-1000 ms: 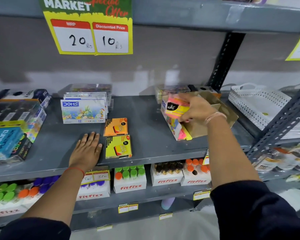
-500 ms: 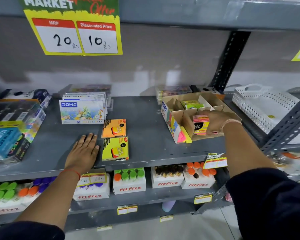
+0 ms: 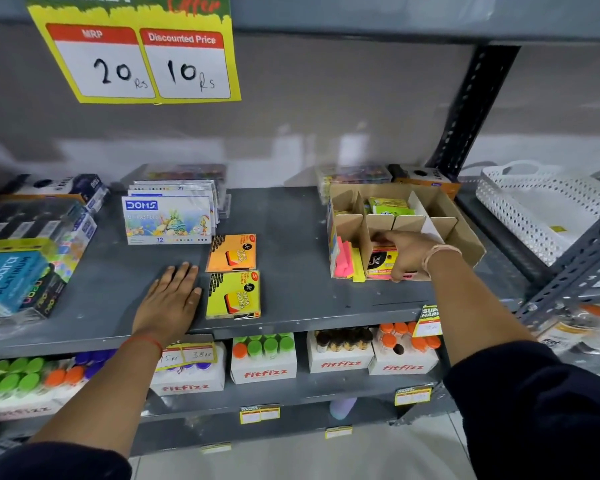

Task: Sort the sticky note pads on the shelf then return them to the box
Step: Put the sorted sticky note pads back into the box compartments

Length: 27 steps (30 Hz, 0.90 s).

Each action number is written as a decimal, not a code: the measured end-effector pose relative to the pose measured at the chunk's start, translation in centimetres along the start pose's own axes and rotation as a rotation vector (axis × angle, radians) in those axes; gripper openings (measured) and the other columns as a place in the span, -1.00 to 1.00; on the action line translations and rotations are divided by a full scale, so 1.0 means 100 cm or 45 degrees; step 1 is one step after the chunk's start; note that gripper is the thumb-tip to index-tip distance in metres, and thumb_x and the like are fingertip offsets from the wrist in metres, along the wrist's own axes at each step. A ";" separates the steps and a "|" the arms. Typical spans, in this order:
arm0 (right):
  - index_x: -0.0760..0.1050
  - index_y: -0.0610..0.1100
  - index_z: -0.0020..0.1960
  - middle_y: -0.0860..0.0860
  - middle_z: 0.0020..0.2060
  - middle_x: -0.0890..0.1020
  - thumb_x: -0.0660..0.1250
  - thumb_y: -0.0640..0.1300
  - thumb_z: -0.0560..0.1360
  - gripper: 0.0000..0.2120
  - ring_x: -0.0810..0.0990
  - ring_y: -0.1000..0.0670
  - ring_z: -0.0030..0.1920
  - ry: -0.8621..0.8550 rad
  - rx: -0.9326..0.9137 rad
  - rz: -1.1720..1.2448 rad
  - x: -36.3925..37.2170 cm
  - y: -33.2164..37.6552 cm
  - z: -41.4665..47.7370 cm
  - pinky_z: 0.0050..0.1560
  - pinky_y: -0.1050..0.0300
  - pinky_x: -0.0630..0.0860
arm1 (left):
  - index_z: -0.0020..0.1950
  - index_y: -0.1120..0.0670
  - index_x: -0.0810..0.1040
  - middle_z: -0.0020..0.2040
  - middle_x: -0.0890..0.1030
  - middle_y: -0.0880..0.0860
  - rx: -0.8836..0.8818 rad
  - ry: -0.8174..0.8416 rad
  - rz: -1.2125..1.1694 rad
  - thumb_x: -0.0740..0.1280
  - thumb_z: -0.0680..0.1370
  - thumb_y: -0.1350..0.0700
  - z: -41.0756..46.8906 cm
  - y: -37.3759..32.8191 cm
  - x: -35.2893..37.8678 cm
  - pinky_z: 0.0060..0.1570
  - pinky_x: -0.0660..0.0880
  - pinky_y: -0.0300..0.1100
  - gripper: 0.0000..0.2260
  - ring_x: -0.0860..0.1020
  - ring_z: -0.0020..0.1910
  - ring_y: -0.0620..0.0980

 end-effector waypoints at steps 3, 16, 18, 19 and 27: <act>0.30 -0.01 0.36 -0.03 0.23 0.54 0.51 -0.19 0.20 -0.22 0.50 -0.10 0.20 0.002 0.008 0.013 -0.002 -0.004 0.000 0.05 0.15 0.44 | 0.50 0.05 -0.02 0.56 0.02 0.02 -0.003 0.007 0.009 -0.04 0.62 0.04 0.001 0.000 0.001 0.51 -0.05 -0.05 -0.55 -0.04 0.55 0.02; 0.22 0.03 0.45 -0.01 0.38 0.44 0.53 -0.10 0.28 -0.17 0.40 -0.13 0.34 0.065 0.005 -0.025 0.005 -0.017 0.004 0.29 0.03 0.36 | 0.50 0.06 -0.02 0.56 0.02 0.03 0.005 0.002 0.010 -0.03 0.62 0.05 0.000 0.000 0.000 0.51 -0.05 -0.04 -0.55 -0.04 0.55 0.03; 0.27 0.01 0.43 0.01 0.39 0.42 0.51 -0.07 0.31 -0.24 0.39 -0.12 0.35 0.034 -0.025 -0.081 0.004 -0.017 0.005 0.30 0.03 0.34 | 0.50 0.06 -0.02 0.56 0.03 0.03 0.006 0.004 0.006 -0.03 0.62 0.05 0.000 0.000 0.001 0.51 -0.05 -0.04 -0.55 -0.04 0.55 0.03; 0.32 0.00 0.41 0.01 0.39 0.43 0.49 -0.07 0.32 -0.30 0.39 -0.12 0.35 0.011 -0.045 -0.110 0.003 -0.016 0.004 0.31 0.03 0.34 | 0.50 0.06 -0.01 0.56 0.03 0.03 0.009 0.002 -0.001 -0.02 0.62 0.05 0.000 0.000 0.001 0.51 -0.04 -0.03 -0.55 -0.03 0.55 0.03; 0.45 -0.13 0.31 -0.07 0.28 0.53 0.46 -0.10 0.38 -0.48 0.46 -0.13 0.27 -0.062 -0.022 -0.154 0.001 -0.015 -0.004 0.25 0.07 0.36 | 0.50 0.07 -0.01 0.56 0.03 0.04 0.012 0.013 0.010 -0.03 0.62 0.05 0.001 -0.002 0.001 0.51 -0.04 -0.03 -0.55 -0.03 0.55 0.04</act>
Point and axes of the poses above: each hand's wrist, its own z-axis towards the middle knuckle, its own x-axis out of the palm, y = z × x, the point moved 10 cm from there along z, towards the middle knuckle
